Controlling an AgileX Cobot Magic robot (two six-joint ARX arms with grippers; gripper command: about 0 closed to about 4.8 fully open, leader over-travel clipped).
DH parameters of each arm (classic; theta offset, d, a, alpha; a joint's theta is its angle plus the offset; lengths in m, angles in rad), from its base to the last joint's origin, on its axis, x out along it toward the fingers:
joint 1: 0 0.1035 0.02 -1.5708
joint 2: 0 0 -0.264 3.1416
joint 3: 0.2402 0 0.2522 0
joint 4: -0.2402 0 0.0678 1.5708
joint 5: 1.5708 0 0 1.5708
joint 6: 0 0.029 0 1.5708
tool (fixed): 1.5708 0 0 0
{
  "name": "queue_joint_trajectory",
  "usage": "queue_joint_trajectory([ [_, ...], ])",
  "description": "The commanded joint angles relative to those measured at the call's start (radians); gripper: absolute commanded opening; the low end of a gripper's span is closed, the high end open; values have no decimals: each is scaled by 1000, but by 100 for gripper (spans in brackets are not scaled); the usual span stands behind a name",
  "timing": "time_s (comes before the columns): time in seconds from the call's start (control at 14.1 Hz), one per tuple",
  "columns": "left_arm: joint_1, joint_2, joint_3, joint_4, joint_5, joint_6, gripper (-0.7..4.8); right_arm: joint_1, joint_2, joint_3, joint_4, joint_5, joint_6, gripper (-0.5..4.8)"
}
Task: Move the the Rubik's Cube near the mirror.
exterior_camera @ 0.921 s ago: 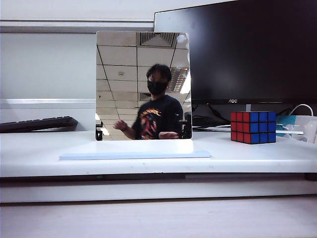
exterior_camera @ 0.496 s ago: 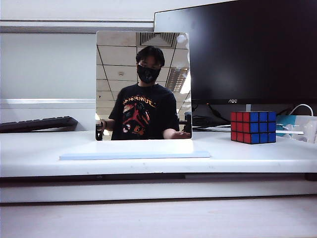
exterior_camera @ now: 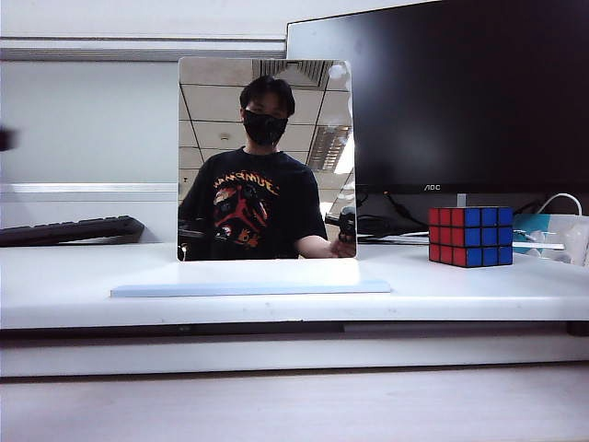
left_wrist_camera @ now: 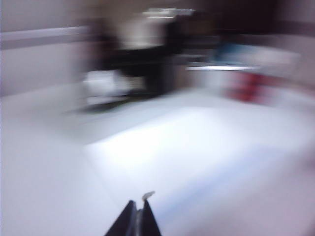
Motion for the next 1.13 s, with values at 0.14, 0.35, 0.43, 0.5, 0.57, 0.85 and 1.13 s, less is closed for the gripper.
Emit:
queue_joint_trajectory([
  [0.14,-74,0,1,6,113,4,22,2,12,29,91,-126,86,-5],
  [0.35,-74,0,1,6,113,4,22,58,409,121,272,-88,-78,274],
  [0.43,-74,0,1,6,117,4,22,84,655,192,364,-65,-113,479],
  [0.5,-74,0,1,5,117,4,22,90,715,217,372,-65,-127,479],
  [0.57,-74,0,1,6,117,4,22,100,852,281,388,-65,-168,479],
  [0.85,-74,0,1,5,118,4,22,110,1294,485,450,-73,-195,479],
  [1.13,-74,0,1,6,119,4,22,127,1415,532,459,-74,-195,479],
])
